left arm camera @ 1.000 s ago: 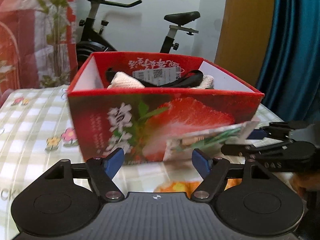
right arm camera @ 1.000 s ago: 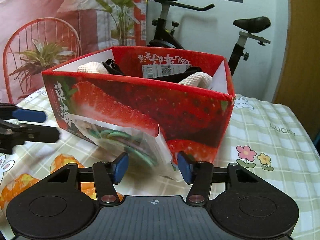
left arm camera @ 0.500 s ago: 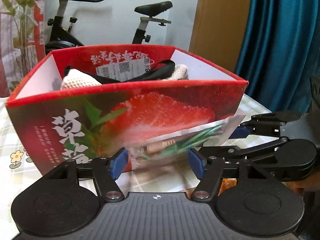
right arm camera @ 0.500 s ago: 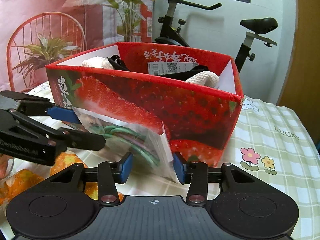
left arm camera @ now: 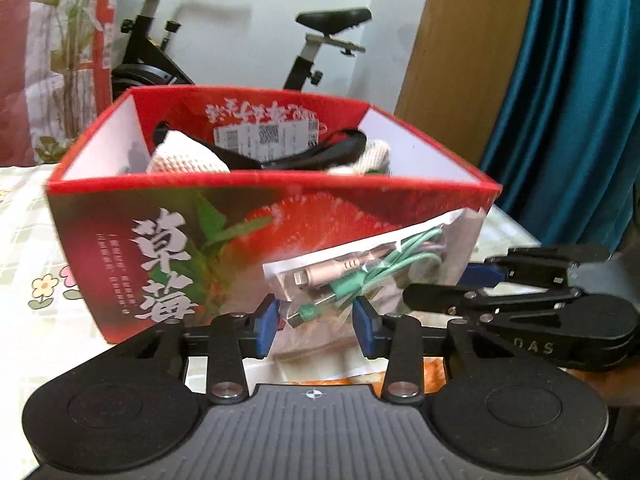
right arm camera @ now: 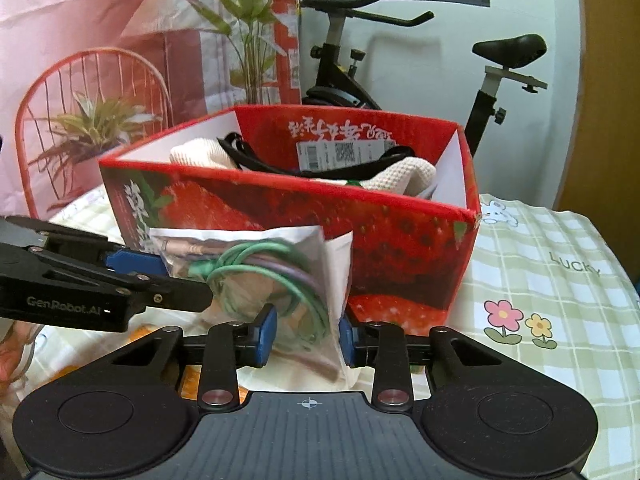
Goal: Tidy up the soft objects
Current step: 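Lift the cable bag with both grippers and carry it over the box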
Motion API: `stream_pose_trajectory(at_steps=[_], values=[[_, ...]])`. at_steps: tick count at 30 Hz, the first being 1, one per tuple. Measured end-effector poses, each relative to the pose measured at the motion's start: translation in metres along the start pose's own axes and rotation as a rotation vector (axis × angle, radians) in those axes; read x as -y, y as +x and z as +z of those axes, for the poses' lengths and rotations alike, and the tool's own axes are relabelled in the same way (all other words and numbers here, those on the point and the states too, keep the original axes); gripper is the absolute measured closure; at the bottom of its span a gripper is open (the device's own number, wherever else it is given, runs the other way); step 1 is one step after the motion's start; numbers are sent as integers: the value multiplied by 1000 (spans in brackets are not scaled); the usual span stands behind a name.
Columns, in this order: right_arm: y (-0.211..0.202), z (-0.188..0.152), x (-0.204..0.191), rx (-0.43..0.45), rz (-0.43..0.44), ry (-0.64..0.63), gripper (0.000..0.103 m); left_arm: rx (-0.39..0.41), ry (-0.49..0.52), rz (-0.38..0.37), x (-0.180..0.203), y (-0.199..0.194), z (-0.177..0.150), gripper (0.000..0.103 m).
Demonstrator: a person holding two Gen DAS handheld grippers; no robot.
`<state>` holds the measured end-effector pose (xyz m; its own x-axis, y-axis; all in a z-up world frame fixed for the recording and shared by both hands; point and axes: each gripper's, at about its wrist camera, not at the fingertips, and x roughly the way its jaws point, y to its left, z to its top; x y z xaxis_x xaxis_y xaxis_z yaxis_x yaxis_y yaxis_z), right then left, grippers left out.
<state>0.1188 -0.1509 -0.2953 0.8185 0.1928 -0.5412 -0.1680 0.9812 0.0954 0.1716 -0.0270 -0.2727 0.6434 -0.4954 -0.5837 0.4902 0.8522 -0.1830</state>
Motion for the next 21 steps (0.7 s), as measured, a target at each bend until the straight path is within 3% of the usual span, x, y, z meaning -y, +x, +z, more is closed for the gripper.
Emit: stream_pose_trajectory(at_steps=[8, 21], values=[[-25, 18, -12, 56, 21, 1, 73, 71, 4, 8, 5, -33, 13, 61], [-73, 73, -30, 170, 50, -23, 73, 209, 44, 29, 15, -90, 58, 61]])
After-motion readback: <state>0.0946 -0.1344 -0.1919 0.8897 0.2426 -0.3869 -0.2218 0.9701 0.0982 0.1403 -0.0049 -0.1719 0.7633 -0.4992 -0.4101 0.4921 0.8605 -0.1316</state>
